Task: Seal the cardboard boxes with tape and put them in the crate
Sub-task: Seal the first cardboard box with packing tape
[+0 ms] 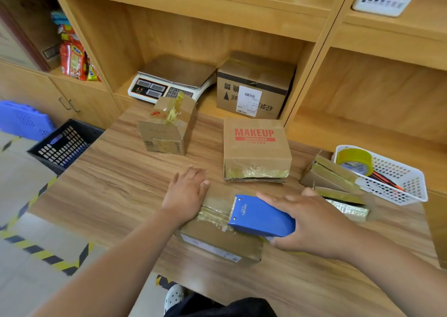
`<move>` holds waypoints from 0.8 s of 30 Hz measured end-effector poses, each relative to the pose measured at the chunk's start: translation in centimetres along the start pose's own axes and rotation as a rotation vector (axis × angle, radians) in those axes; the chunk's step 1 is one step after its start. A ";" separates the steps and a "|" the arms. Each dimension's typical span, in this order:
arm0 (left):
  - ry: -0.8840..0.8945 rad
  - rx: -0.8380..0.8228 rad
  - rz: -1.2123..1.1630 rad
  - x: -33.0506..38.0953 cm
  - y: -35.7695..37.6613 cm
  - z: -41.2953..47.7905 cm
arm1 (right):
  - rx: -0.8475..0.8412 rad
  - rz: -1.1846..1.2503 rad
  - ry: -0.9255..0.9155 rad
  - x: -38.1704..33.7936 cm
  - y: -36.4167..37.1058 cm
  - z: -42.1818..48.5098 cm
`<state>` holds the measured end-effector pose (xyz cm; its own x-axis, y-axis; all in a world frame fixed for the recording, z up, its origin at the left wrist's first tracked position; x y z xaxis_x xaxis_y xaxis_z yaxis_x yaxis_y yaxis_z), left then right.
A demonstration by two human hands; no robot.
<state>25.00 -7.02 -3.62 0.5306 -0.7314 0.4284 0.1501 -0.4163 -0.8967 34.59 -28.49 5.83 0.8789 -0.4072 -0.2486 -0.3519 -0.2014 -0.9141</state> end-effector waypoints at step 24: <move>-0.019 0.008 0.063 0.8 0.0 -0.3 | 0.041 0.032 0.054 10.1 4.4 -6.1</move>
<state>25.17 -7.70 -3.23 0.5551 -0.7456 0.3686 0.1221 -0.3653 -0.9228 39.92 -38.88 1.22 0.8484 -0.4603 -0.2613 -0.3651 -0.1513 -0.9186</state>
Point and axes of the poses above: each hand's wrist, its own z-axis towards the middle knuckle, its own y-axis out of the palm, x = y × z, the point moved 8 cm from there along z, towards the middle knuckle
